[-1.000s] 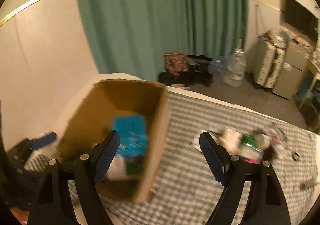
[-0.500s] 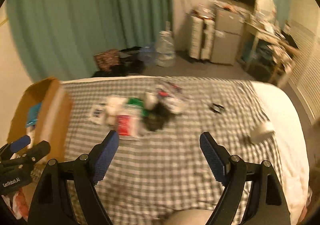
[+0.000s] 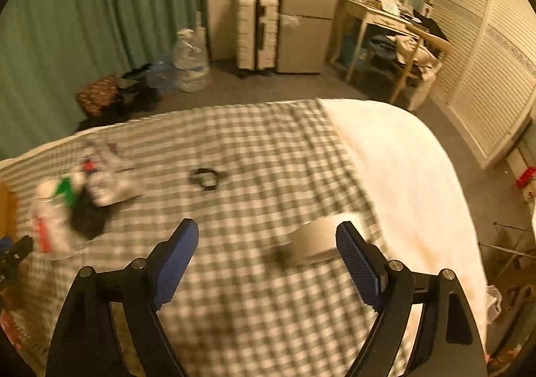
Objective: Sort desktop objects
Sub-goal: 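Grasp the floss-pick jar with left tool while right tool grasps white tape roll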
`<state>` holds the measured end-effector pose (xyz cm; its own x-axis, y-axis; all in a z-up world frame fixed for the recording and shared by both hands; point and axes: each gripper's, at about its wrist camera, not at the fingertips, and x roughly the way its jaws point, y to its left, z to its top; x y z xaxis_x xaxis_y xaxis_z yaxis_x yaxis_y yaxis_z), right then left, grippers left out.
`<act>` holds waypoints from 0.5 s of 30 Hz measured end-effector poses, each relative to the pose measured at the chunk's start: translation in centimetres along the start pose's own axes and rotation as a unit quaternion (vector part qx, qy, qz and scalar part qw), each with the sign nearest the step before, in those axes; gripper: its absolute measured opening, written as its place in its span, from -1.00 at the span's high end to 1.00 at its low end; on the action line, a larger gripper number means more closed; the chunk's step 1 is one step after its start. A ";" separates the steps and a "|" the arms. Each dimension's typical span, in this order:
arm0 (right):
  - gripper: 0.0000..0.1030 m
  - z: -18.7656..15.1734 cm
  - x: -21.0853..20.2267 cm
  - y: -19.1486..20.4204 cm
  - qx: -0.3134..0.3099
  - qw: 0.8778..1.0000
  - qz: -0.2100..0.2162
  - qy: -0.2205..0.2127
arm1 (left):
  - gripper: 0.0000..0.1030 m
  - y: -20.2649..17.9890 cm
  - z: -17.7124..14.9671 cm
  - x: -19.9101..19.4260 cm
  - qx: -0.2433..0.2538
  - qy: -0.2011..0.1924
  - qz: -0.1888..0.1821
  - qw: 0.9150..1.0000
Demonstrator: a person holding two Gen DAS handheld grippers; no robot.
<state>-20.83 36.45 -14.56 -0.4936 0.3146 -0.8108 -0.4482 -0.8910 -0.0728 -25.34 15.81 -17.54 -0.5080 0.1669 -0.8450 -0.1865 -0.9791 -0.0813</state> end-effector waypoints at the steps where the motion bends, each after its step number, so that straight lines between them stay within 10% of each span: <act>1: -0.64 0.3 0.9 -0.7 0.001 1.000 -0.005 0.005 | -0.94 -0.2 0.0 0.8 0.000 0.005 0.003 1.000; 9: -0.64 0.5 7.6 -3.4 -0.016 0.998 -0.040 0.056 | -0.90 -1.2 -0.7 6.0 0.027 0.037 0.030 0.998; 15: -0.67 -0.2 10.5 -3.7 -0.045 0.993 -0.090 0.069 | -0.45 -1.3 -1.3 7.1 0.033 0.055 0.013 0.998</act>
<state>-24.22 43.00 -22.87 -0.3021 0.4288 -0.8514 -0.4491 -0.8518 -0.2696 -27.57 18.08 -24.12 -0.4185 0.1244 -0.8997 -0.2313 -0.9725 -0.0268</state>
